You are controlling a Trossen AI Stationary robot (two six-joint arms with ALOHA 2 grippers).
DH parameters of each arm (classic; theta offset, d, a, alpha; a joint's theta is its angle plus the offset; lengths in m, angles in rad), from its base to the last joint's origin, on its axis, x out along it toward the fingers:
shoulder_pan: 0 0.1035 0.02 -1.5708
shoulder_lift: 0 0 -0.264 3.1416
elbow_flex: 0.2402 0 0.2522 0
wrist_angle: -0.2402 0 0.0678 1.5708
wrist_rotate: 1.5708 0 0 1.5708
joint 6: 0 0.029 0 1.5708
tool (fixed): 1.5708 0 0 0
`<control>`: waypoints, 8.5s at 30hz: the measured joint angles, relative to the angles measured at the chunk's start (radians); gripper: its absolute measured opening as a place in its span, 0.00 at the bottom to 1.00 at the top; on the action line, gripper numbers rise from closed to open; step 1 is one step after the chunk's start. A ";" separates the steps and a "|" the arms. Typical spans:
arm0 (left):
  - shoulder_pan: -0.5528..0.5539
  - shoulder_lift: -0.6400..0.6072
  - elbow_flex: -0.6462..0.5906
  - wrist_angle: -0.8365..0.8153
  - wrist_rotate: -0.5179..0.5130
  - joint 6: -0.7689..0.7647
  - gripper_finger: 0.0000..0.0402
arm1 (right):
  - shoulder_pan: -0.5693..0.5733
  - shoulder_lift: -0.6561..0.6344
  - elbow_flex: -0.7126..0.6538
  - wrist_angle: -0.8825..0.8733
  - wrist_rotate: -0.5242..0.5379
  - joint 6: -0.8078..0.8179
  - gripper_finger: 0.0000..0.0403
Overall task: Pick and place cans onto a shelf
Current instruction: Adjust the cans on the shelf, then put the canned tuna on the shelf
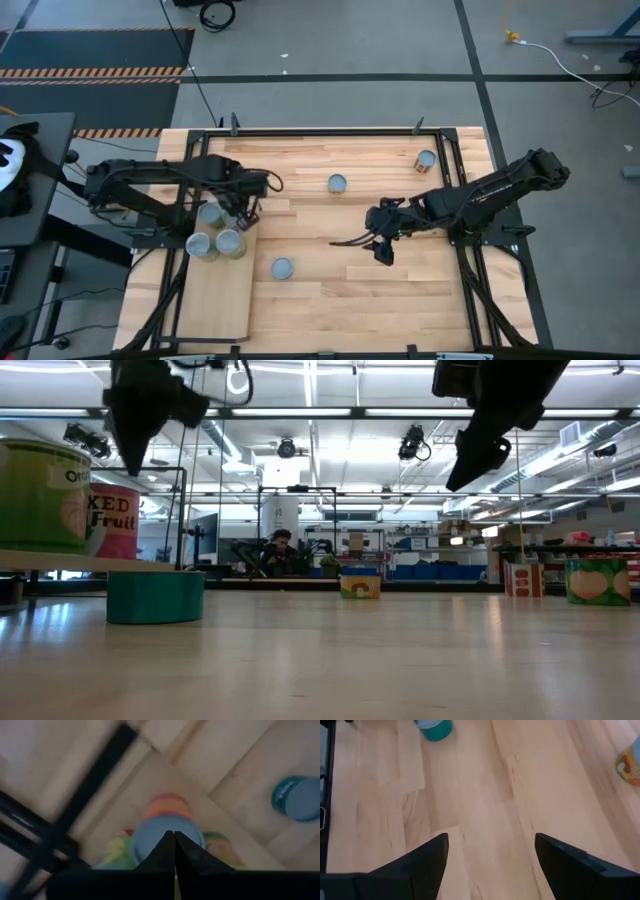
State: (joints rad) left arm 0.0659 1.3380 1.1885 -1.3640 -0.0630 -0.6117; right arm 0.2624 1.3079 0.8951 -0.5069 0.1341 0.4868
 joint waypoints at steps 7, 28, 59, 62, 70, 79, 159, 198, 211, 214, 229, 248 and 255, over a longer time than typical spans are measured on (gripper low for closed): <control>0.010 -0.006 -0.135 0.032 0.038 -0.076 0.00 | 0.037 0.000 0.000 -0.039 0.002 0.053 0.75; 0.029 -0.015 -0.142 0.075 -0.022 -0.083 0.00 | 0.045 0.000 0.000 -0.050 -0.005 0.069 0.75; -0.018 -0.270 -0.320 -0.083 0.027 -0.394 0.00 | 0.029 0.000 0.000 -0.047 -0.033 0.063 0.75; -0.016 -0.274 -0.312 -0.094 -0.024 -0.400 0.00 | 0.029 0.000 0.000 -0.047 -0.034 0.063 0.75; -0.016 -0.274 -0.305 -0.093 -0.017 -0.401 0.00 | 0.029 0.000 0.000 -0.047 -0.034 0.064 0.75; -0.030 -0.295 -0.131 -0.206 0.043 -0.399 0.00 | 0.029 0.000 0.000 -0.046 -0.034 0.064 0.75; -0.312 -0.142 -0.171 0.173 0.218 -0.283 0.01 | 0.025 0.000 0.000 -0.033 -0.050 0.063 0.75; -0.284 -0.134 0.011 0.259 0.024 -0.078 0.18 | 0.017 0.000 0.000 -0.033 -0.010 0.175 0.75; -0.297 0.164 -0.005 0.504 -0.012 0.147 0.69 | 0.016 0.000 0.000 -0.032 0.048 0.242 0.77; -0.307 0.250 -0.005 0.511 0.003 0.200 0.66 | 0.027 0.000 0.000 -0.032 0.048 0.247 0.77; -0.321 0.439 -0.005 0.621 0.063 0.310 0.35 | 0.078 0.000 0.000 -0.033 0.047 0.273 0.77; -0.335 0.482 0.009 0.610 0.108 0.282 0.01 | 0.070 -0.033 0.000 -0.160 -0.005 0.138 0.77; -0.388 0.361 0.119 0.380 0.113 0.254 0.01 | 0.049 -0.079 0.000 -0.212 0.003 0.138 0.77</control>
State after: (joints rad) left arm -0.3226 1.6993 1.3074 -0.9842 0.0496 -0.3572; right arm 0.3114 1.2288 0.8948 -0.7192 0.1371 0.6251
